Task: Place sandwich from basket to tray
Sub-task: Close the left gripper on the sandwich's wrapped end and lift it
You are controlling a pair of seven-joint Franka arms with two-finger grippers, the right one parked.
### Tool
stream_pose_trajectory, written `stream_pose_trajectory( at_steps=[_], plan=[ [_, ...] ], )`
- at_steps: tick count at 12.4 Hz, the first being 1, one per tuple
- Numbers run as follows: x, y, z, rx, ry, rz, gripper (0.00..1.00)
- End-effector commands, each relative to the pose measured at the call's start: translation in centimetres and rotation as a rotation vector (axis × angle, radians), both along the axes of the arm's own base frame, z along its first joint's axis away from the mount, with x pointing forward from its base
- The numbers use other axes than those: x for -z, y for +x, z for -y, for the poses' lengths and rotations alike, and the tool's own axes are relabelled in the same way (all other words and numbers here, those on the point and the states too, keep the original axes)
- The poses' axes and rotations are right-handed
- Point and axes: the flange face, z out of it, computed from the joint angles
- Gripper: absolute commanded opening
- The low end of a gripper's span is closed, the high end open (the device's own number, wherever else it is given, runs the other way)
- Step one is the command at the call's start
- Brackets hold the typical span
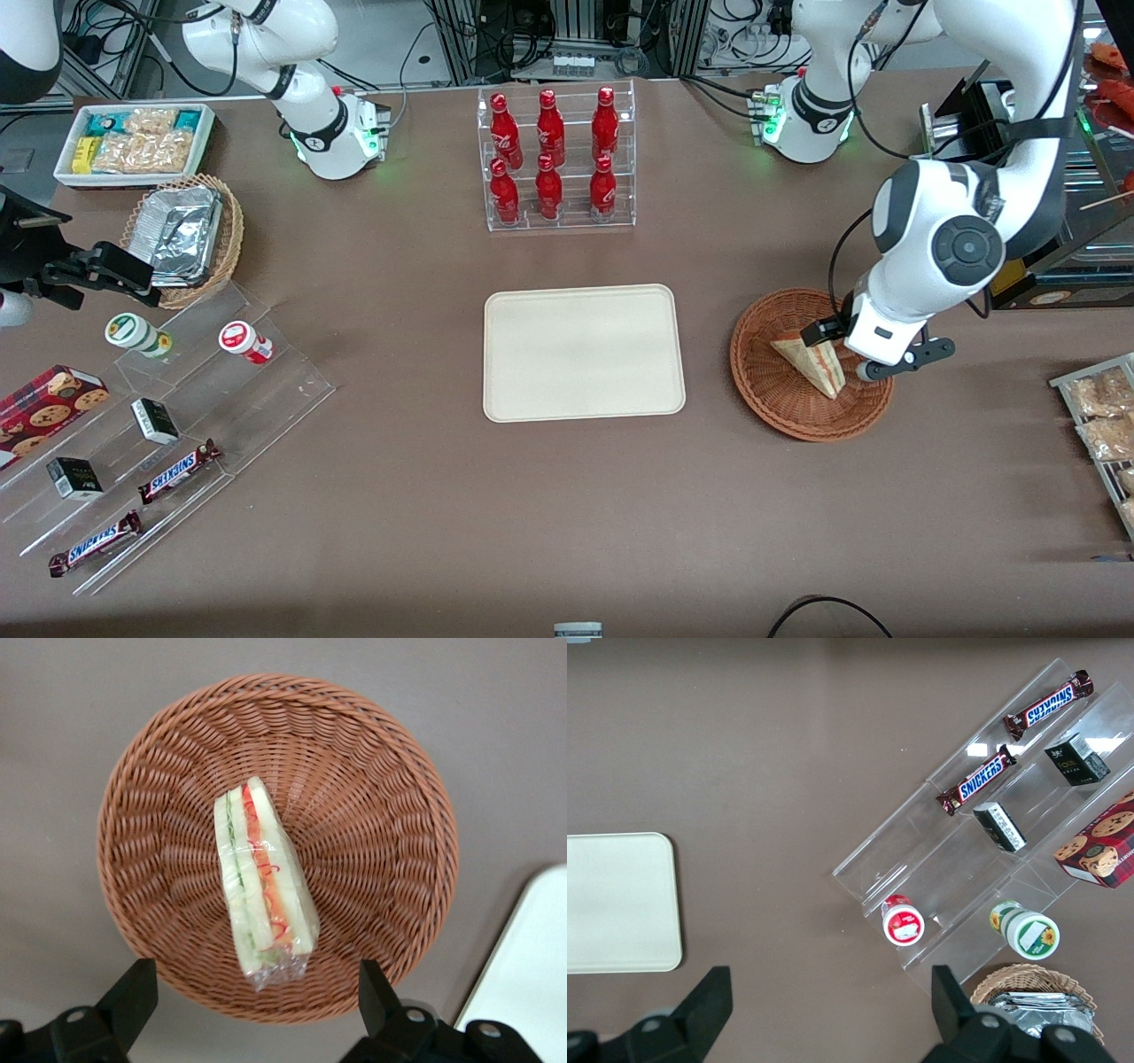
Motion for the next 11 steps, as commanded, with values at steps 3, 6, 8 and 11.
stream_pose_trajectory(
  at_steps=[3, 6, 8, 11],
  plan=[
    [2.3, -2.3, 0.8, -0.272, 0.006, 0.101, 1.00],
    [3.9, -2.5, 0.8, -0.442, 0.025, 0.076, 1.00],
    [5.0, -3.2, 0.6, -0.448, 0.039, 0.047, 1.00],
    [6.8, -3.1, 0.4, -0.447, 0.046, 0.026, 1.00]
  ],
)
